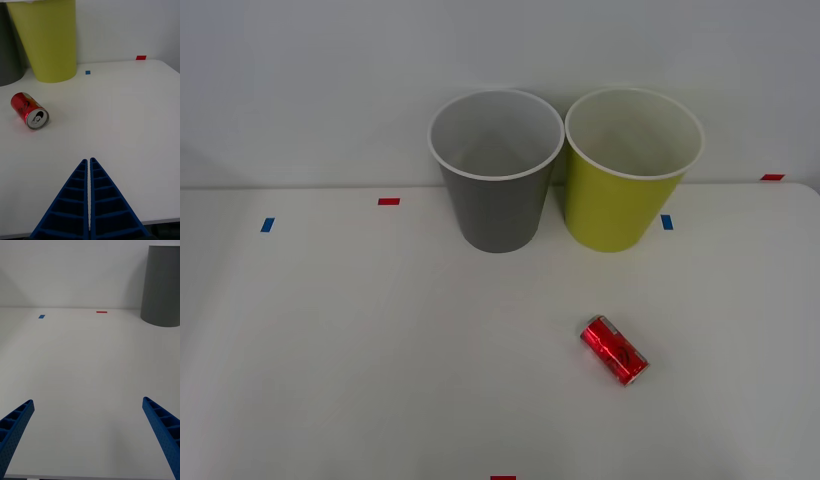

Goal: Put cans in the gray bin and PET bottles in the light green bin.

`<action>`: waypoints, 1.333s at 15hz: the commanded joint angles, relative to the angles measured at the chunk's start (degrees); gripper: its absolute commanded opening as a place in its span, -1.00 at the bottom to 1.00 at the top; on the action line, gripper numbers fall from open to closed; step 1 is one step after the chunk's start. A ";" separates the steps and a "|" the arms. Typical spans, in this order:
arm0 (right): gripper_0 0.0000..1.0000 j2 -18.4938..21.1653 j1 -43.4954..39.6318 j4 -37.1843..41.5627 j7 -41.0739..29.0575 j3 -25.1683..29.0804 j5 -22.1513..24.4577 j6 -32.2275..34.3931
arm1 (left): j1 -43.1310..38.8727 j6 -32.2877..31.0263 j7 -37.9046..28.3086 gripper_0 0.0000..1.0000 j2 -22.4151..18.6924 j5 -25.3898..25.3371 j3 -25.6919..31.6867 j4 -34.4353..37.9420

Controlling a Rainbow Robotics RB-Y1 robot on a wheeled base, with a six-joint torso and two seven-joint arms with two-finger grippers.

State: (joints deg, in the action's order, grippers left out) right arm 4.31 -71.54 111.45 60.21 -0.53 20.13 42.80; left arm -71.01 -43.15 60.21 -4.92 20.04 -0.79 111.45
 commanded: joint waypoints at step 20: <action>0.65 4.31 3.78 -1.67 0.44 -1.58 -1.85 -2.02 | 0.00 0.00 0.00 1.00 0.00 0.00 0.00 0.00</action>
State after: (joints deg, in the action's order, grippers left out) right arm 7.57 -68.39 109.69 60.57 -1.82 18.28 41.40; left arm -71.01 -43.15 60.21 -4.92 20.04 -0.79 111.44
